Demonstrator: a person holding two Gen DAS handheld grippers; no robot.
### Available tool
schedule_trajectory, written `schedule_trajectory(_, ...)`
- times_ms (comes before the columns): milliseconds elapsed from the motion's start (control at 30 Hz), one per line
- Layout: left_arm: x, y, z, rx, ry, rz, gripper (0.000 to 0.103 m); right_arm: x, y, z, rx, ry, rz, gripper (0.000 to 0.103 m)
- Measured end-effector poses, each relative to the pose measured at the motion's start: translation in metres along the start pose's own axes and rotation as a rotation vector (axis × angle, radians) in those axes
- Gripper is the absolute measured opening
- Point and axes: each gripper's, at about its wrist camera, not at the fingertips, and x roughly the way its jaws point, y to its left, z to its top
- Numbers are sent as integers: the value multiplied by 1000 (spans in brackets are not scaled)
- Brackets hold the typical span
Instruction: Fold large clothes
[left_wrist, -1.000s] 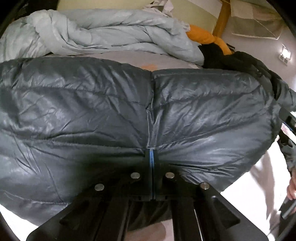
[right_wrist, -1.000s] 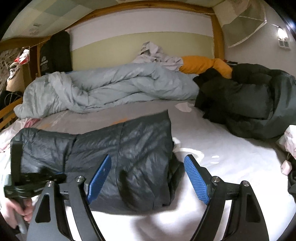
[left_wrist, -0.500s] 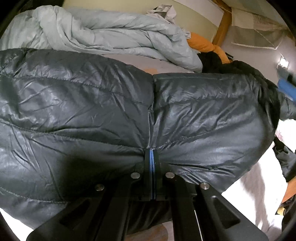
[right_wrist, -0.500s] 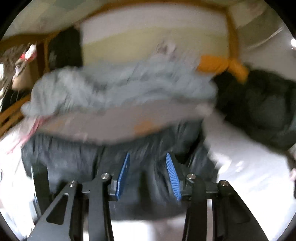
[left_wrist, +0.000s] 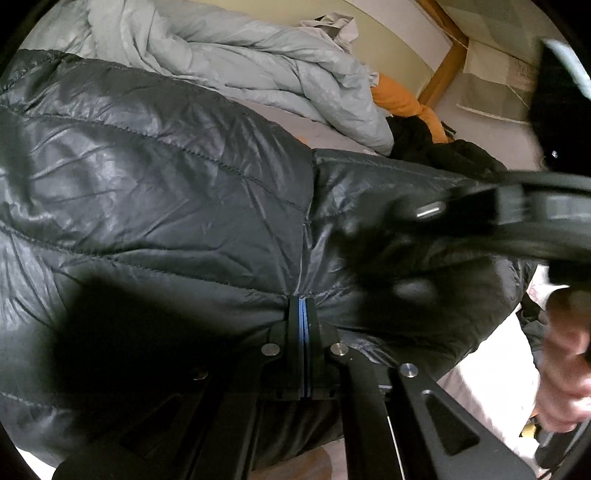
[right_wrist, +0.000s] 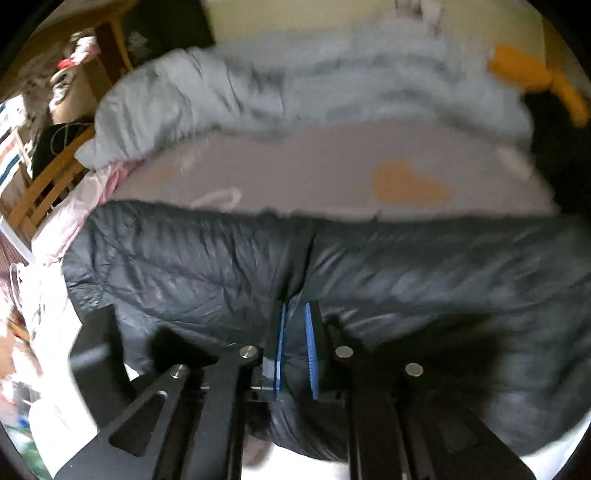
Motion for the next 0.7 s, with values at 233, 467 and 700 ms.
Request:
schedule_trajectory(233, 0, 0, 0, -8, 5, -7, 4, 67, -4, 9, 39, 147, 16, 8)
schedule_trajectory(467, -2, 2, -1, -32, 3, -27, 3, 107, -13, 46, 103, 171, -58, 0)
schedule_trajectory(700, -5, 0, -4, -30, 2, -24, 4, 139, -26, 65, 171, 196, -142, 0)
